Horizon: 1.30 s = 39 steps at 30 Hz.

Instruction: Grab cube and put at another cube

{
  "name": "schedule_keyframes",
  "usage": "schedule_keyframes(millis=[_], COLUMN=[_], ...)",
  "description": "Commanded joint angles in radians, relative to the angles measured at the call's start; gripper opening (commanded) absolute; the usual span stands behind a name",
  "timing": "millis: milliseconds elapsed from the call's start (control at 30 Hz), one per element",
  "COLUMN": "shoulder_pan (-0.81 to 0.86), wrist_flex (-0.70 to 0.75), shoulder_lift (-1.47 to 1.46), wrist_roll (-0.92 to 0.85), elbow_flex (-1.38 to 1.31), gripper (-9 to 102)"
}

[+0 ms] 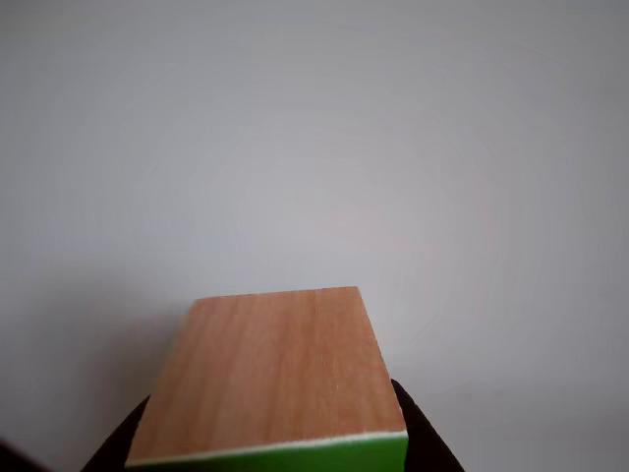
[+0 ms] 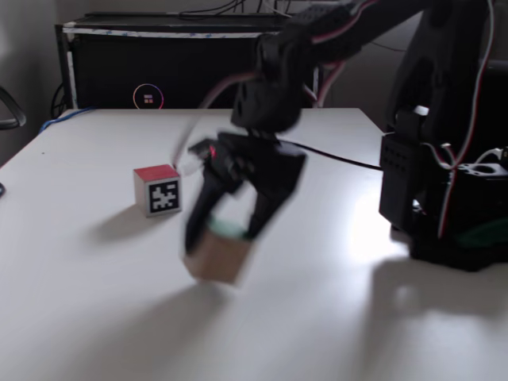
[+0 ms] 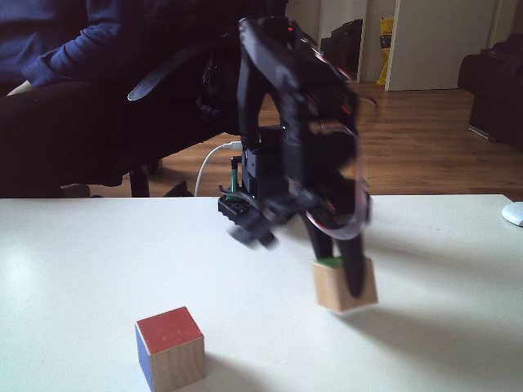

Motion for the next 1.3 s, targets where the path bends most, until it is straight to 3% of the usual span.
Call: schedule_keyframes(millis=[0, 300, 633, 900, 1267], shoulder_pan=[0.071, 0.288, 0.486, 0.529, 0.488], wrist_flex=[0.009, 0.049, 0.110, 0.302, 0.390], shoulder_lift=[0.135, 0.150, -0.187, -0.405, -0.357], wrist_roll=[0.014, 0.008, 0.011, 0.025, 0.071], elbow_flex=[-0.006, -0.120, -0.446, -0.765, -0.788], gripper=[3, 3, 3, 3, 3])
